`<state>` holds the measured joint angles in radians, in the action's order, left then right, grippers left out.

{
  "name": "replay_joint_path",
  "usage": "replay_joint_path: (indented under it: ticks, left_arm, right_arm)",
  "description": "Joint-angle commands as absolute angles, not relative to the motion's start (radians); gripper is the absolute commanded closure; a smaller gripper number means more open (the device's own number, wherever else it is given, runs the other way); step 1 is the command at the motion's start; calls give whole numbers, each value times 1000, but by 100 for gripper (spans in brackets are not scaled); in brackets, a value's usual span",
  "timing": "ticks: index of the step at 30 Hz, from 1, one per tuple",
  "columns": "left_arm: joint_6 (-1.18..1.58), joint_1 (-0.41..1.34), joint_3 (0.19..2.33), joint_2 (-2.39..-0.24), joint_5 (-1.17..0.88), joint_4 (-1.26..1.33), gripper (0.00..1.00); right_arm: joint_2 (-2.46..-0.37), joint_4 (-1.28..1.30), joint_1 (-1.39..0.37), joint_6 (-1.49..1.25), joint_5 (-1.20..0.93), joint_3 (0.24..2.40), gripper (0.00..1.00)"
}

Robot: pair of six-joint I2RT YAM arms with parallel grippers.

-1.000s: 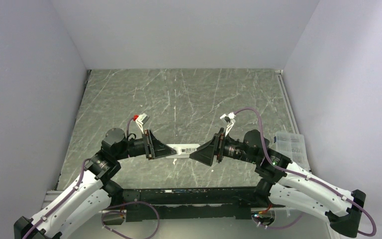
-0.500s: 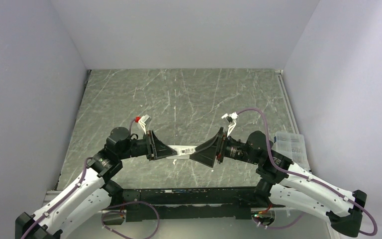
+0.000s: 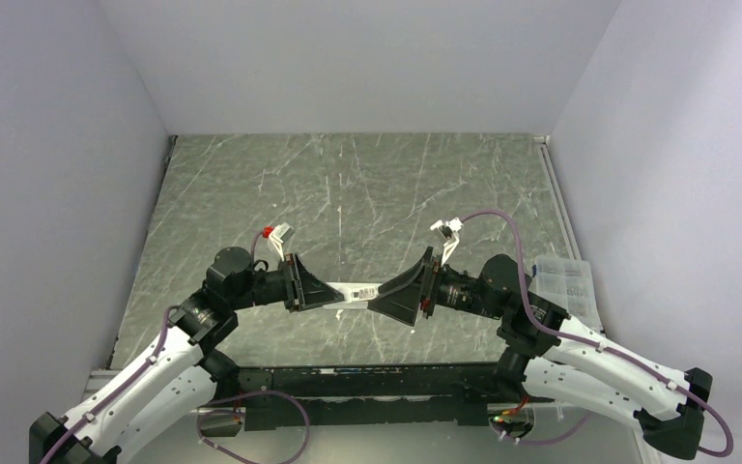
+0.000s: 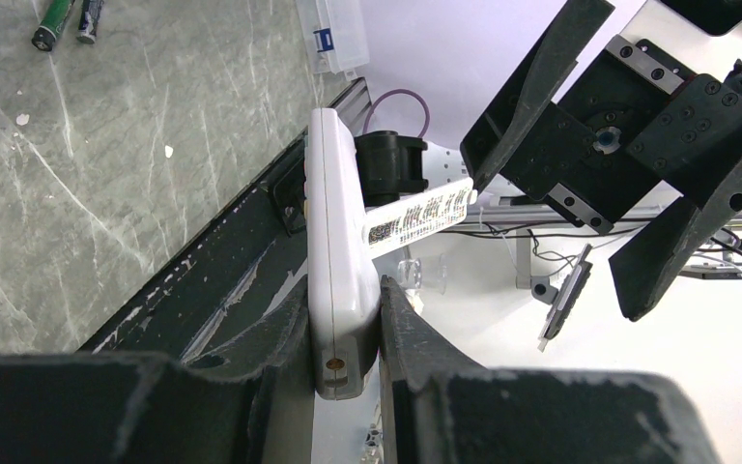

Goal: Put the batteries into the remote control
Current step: Remove the battery cover from the remote control.

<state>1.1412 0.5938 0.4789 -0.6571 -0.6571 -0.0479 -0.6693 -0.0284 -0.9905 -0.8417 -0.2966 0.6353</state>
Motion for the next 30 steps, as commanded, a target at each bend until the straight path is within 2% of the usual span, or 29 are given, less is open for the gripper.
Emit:
replay_joint_path:
  ticks: [1, 30]
  left_arm:
    - [1140, 600, 499, -646, -661, 2, 100]
    - [1135, 600, 495, -694, -626, -30, 100]
  right_arm:
    - [-657, -44, -997, -845, -286, 646, 10]
    - [-615, 30, -997, -830, -227, 616, 10]
